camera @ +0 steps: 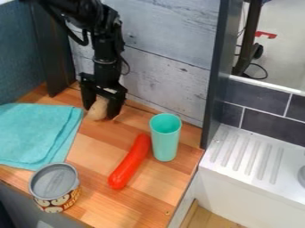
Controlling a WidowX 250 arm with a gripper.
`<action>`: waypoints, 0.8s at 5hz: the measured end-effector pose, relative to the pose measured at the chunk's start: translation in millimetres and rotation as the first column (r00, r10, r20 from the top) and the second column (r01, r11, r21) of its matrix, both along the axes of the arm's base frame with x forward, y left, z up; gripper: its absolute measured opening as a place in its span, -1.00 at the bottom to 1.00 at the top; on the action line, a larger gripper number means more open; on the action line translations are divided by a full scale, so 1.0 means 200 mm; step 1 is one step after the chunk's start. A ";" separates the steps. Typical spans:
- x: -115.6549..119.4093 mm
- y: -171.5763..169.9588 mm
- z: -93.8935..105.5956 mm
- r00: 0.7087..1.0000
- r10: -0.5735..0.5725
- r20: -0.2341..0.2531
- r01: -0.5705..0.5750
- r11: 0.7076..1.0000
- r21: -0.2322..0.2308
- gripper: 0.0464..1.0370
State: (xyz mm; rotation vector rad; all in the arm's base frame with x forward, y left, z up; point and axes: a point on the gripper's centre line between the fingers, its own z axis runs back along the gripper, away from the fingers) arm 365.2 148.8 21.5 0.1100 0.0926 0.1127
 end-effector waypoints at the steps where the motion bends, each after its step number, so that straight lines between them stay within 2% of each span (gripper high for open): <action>1: 0.01 -0.01 0.00 1.000 0.030 0.007 -0.030 0.999 -0.012 0.29; 2: 0.01 -0.02 -0.01 0.999 0.049 0.009 -0.049 0.999 -0.018 0.15; 3: -0.01 -0.03 0.00 0.999 0.041 0.016 -0.040 0.999 -0.036 0.14; 4: -0.10 -0.06 0.19 0.995 0.020 0.093 -0.019 1.000 -0.005 0.14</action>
